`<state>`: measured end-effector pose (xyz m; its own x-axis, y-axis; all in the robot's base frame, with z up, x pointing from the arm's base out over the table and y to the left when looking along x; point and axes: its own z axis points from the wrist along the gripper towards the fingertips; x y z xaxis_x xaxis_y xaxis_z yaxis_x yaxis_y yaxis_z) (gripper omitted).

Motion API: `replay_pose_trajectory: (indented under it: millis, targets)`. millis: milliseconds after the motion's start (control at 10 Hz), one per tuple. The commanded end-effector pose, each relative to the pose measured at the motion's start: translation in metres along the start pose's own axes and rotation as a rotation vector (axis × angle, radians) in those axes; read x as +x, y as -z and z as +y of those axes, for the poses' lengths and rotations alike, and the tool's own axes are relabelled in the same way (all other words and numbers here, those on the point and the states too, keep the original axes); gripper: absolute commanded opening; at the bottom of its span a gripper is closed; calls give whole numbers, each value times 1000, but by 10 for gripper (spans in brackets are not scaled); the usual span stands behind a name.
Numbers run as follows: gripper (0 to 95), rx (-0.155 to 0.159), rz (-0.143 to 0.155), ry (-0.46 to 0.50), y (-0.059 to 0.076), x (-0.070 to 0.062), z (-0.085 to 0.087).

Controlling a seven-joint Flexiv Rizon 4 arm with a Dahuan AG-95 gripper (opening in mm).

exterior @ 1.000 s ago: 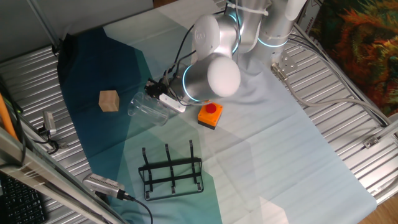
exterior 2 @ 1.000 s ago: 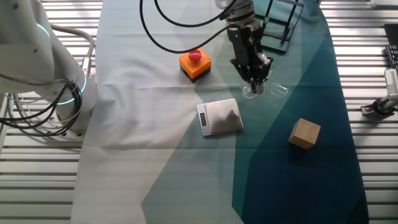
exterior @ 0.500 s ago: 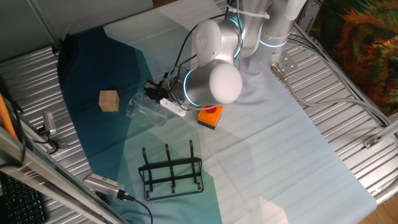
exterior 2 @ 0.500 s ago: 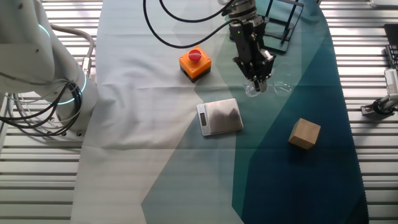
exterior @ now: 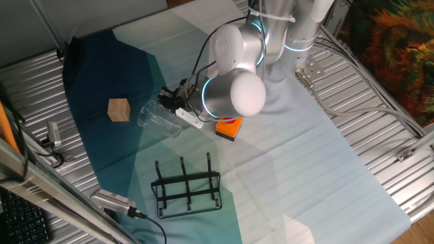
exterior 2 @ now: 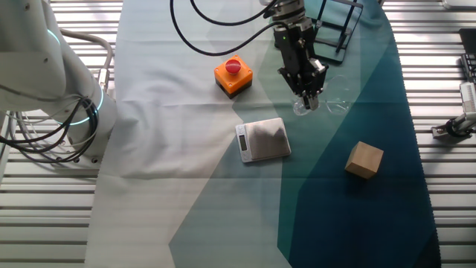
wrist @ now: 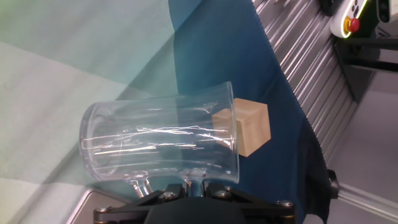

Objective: Take the cup off the cup rack

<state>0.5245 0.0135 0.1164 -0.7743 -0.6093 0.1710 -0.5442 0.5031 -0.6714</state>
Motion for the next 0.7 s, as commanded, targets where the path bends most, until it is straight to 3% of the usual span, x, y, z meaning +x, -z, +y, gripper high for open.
replay_pose_trajectory:
  millis: [100,700]
  targets:
    - [0,5,3,-18,0,1,0]
    - [0,22,6,-92,-4,7,6]
